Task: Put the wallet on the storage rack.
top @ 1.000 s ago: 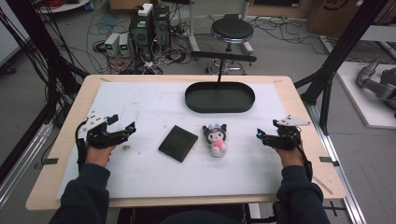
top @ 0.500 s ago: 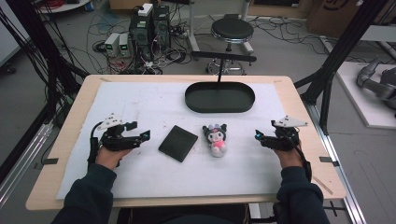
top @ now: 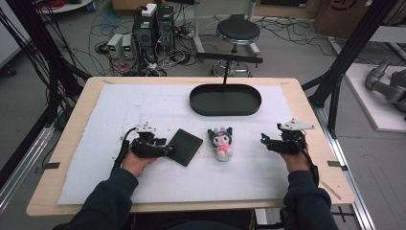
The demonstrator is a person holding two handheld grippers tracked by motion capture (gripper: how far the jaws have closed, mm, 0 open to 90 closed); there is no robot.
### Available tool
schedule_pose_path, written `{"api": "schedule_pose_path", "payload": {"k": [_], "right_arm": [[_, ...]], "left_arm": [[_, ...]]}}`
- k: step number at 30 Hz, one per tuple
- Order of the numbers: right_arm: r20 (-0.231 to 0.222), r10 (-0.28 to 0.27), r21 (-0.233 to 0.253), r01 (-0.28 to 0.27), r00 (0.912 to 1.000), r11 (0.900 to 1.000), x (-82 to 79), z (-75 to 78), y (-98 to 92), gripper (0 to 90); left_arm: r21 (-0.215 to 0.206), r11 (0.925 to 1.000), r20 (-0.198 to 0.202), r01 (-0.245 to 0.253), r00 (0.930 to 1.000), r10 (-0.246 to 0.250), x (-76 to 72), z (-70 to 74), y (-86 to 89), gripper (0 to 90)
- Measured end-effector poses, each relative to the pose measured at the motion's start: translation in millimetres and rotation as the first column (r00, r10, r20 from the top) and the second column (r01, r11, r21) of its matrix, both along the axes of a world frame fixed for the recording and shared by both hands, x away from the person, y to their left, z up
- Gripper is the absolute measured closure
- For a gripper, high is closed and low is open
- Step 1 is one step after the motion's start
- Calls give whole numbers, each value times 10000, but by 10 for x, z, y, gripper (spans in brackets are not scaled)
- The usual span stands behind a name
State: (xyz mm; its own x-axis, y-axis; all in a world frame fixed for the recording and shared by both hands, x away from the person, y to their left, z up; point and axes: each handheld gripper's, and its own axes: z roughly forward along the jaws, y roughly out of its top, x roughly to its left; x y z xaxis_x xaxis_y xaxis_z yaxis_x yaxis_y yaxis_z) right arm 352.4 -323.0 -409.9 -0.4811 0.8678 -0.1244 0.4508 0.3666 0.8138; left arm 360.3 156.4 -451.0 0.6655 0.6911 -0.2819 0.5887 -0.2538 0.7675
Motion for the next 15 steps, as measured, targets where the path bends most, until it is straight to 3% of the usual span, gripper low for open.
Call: {"api": "schedule_pose_path", "payload": {"k": [1,4,8,9,12,15], "right_arm": [[-16,2,-12,-2,10000,10000,0,1,0,246],[-13,-8,-19,8,10000,10000,2,-3,4,246],[-23,8,-42,-8,10000,10000,-3,0,7,246],[-23,15,-49,-15,10000,10000,-4,0,7,246],[-10,-3,-31,3,10000,10000,1,-3,4,246],[-48,-18,-36,18,10000,10000,2,-3,4,246]], "left_arm": [[-69,9999,-33,77,10000,-77,-3,-3,3,597],[-33,10000,48,-85,10000,85,-11,4,5,640],[-109,9997,287,-212,9994,215,-19,19,29,773],[-228,9996,447,-175,9988,185,-30,33,30,849],[-316,9995,585,25,9983,-6,-37,43,32,869],[-870,9962,880,-73,9960,150,-39,93,72,872]]}}
